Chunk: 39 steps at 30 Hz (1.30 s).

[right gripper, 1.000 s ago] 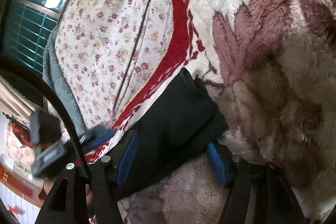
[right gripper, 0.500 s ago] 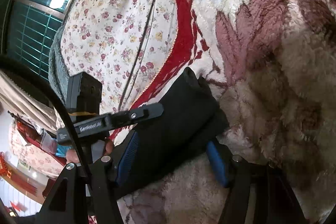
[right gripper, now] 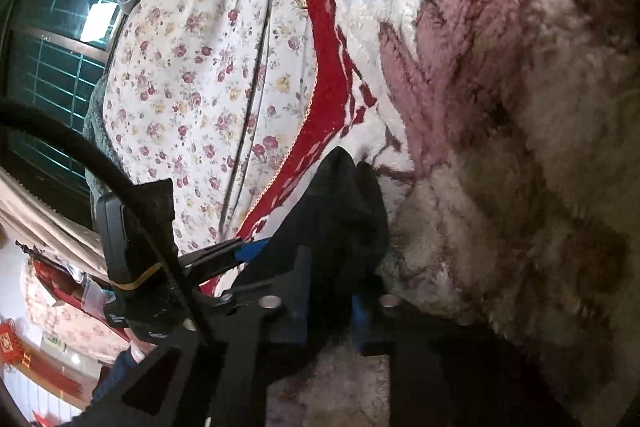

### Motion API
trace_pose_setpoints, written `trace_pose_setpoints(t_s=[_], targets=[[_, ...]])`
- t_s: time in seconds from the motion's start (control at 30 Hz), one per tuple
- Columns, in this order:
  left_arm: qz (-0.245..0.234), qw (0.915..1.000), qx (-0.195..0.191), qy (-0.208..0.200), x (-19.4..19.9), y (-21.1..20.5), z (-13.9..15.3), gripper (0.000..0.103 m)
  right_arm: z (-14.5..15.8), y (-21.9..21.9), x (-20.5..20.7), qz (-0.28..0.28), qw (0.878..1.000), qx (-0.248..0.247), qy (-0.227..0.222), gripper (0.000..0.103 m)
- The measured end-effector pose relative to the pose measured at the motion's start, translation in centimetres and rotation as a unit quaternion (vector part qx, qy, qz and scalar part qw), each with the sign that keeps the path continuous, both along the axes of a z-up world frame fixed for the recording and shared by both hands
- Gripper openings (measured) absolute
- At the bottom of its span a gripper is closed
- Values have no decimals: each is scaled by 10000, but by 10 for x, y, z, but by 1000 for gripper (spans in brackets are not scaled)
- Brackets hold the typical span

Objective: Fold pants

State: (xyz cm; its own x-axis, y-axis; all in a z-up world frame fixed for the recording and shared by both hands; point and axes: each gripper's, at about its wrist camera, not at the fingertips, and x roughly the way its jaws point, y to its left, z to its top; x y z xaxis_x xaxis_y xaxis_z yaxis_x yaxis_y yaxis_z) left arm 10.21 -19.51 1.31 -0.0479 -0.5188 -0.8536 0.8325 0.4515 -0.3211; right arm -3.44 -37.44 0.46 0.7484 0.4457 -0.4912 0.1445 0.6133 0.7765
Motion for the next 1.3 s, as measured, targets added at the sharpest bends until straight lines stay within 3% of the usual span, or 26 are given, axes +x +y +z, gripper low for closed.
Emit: trace_pose_setpoints(t_s=[0.03, 0.13, 0.23, 0.47, 0.67, 0.87, 0.97, 1.03, 1.1, 1.2, 1.23, 1.3], targets=[[129, 9999, -64, 73, 3, 4, 0, 42, 0, -1, 0, 21, 10000, 37, -26, 10], [326, 9991, -226, 115, 4, 13, 4, 25, 3, 0, -3, 71, 9998, 163, -110, 9], [382, 9985, -383, -37, -5, 20, 17, 13, 19, 6, -6, 193, 9991, 118, -366, 9], [594, 9924, -945, -513, -20, 67, 84, 12, 86, 42, -16, 636, 9911, -312, -1130, 9], [1033, 9801, -1467, -848, -46, 138, 139, 12, 143, 101, -28, 1391, 9735, -517, -1741, 9], [1751, 9677, -1495, -1028, -72, 225, 143, 12, 154, 186, -33, 2428, 9500, -576, -1877, 9], [2406, 9577, -1308, -884, -81, 279, 119, 12, 135, 231, -32, 2950, 9376, -695, -1705, 9], [2987, 9453, -1065, -768, -85, 315, 95, 12, 113, 262, -26, 3224, 9312, -838, -1478, 9], [3634, 9263, -822, -572, -89, 353, 71, 12, 74, 294, -16, 3498, 9257, -997, -1040, 10], [4205, 9037, -684, -434, -99, 389, 52, 12, 24, 326, -2, 3697, 9215, -1177, -191, 16], [4299, 8990, -714, -427, -106, 397, 51, 12, 18, 330, -1, 3740, 9206, -1118, -106, 16], [4394, 8929, -861, -470, -118, 407, 55, 12, 33, 328, -7, 3806, 9181, -1020, -435, 26]])
